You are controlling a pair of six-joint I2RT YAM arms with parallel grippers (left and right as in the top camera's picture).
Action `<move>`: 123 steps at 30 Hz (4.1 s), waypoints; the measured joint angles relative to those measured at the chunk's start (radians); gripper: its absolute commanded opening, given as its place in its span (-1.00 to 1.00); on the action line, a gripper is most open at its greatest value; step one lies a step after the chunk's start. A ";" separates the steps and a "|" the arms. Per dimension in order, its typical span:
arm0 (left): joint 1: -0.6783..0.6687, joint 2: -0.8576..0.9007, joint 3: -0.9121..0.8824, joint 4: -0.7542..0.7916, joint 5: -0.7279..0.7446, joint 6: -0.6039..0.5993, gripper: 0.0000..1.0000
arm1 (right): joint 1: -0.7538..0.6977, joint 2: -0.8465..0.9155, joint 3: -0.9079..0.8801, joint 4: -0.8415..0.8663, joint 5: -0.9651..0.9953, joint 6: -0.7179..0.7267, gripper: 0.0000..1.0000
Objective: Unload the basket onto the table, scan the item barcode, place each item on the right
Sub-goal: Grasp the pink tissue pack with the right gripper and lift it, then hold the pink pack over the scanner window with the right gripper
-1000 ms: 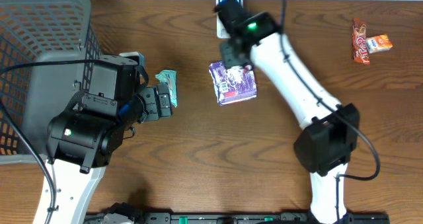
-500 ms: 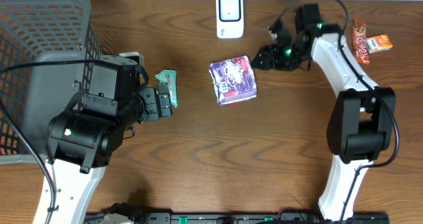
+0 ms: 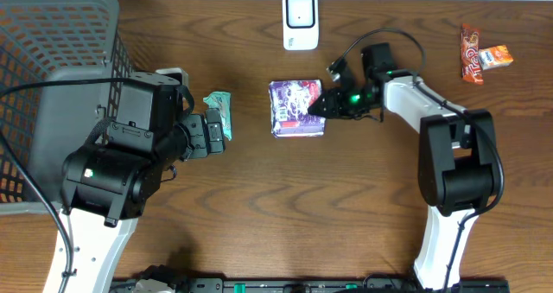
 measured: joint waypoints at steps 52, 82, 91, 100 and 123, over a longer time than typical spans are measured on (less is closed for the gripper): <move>0.000 0.000 0.000 0.000 0.000 0.000 0.96 | 0.478 -0.128 0.308 -0.422 1.146 0.198 0.16; 0.000 0.000 0.000 0.000 0.000 0.000 0.96 | 0.068 0.032 0.174 -0.257 0.143 -0.132 -0.96; 0.000 0.000 0.000 0.000 0.000 0.000 0.95 | 0.056 0.033 0.174 -0.284 -0.006 0.089 -0.98; 0.000 0.000 0.000 0.000 0.000 0.000 0.96 | -0.007 -0.025 0.216 -0.219 -0.415 0.575 -0.97; 0.000 0.000 0.000 0.000 0.000 0.000 0.96 | -0.047 -0.048 0.220 -0.039 -0.683 0.879 -0.98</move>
